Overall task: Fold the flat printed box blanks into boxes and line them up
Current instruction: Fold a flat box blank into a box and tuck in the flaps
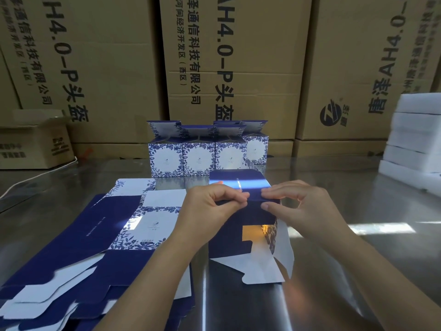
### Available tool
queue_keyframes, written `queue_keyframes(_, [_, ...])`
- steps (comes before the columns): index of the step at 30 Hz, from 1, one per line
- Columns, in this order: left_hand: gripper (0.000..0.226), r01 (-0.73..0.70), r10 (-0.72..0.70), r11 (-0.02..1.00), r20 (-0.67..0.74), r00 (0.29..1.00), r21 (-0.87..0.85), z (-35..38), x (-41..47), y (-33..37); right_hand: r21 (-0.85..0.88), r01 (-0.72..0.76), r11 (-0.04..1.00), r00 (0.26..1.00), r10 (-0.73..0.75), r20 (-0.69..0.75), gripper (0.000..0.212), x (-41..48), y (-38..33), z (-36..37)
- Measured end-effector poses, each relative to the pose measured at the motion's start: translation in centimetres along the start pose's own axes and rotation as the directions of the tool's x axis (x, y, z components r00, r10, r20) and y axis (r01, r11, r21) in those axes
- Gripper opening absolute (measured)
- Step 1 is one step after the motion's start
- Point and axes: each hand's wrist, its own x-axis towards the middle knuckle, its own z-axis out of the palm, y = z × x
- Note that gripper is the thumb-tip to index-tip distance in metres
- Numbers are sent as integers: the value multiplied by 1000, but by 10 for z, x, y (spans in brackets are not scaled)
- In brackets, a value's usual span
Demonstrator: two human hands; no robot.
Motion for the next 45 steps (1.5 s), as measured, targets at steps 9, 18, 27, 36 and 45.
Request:
queue_keyframes(9, [25, 32, -30, 999, 46, 998, -43, -18, 4, -4, 60, -11, 998, 1000, 11, -9, 25, -1, 2, 1])
queue_keyframes(18, [29, 13, -13, 999, -7, 1000, -42, -15, 2, -3, 66, 0, 998, 1000, 0, 0, 29, -1, 4, 2])
queue_keyframes(27, [27, 28, -29, 999, -37, 999, -29, -12, 3, -3, 52, 6, 999, 1000, -6, 14, 30, -1, 4, 2])
queue_keyframes(36, [23, 30, -30, 999, -2, 1000, 45, -15, 2, -3, 54, 0, 999, 1000, 1, -10, 23, -1, 5, 3])
queue_keyframes(45, [27, 78, -91, 985, 75, 993, 154, -25, 7, -11, 129, -57, 990, 998, 55, 16, 23, 0, 7, 0])
